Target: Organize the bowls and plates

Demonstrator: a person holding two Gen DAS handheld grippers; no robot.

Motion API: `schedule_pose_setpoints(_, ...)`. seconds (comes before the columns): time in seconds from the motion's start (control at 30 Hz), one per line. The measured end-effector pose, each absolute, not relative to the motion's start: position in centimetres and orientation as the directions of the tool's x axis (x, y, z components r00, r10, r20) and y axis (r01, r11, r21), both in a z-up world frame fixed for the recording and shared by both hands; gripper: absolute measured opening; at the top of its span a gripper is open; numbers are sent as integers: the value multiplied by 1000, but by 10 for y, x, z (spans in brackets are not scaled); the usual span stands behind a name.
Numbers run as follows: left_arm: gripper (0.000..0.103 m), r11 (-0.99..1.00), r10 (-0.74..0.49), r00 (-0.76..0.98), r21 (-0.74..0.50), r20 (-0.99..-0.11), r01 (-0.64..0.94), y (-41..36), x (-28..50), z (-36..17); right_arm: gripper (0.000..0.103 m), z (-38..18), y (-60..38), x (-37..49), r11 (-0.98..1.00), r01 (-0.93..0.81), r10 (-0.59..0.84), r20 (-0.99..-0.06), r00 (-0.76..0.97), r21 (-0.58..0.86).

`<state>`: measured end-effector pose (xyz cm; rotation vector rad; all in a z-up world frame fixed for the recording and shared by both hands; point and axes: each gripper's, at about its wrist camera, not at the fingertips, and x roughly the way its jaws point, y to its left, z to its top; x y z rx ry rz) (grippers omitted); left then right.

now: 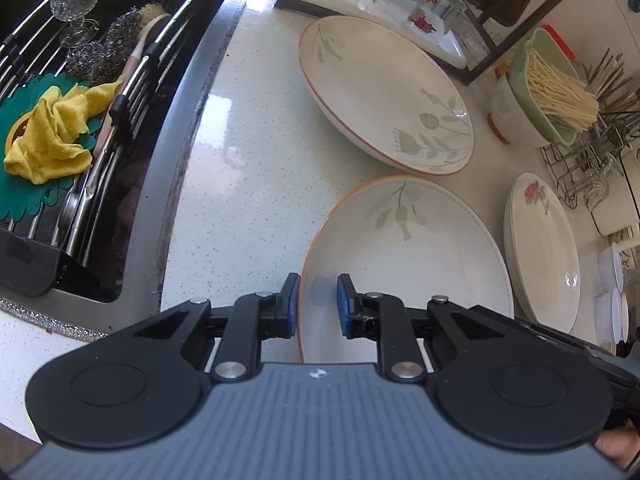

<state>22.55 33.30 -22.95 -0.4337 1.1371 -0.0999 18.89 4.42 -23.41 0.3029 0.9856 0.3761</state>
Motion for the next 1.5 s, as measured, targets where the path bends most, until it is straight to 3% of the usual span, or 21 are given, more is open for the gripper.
schedule_pose_setpoints(0.47, 22, 879, -351, 431, -451, -832, -156, 329, 221, -207, 19, -218, 30, 189, 882, -205, 469, -744, 475, 425)
schedule_pose_setpoints(0.9, 22, 840, -461, 467, -540, -755, -45, 300, 245, -161, 19, -183, -15, 191, 868, -177, 482, -705, 520, 463)
schedule_pose_setpoints(1.5, 23, 827, -535, 347, -561, -770, 33, 208, 315, -182, 19, -192, -95, 212, 891, -12, 364, -701, 614, 453)
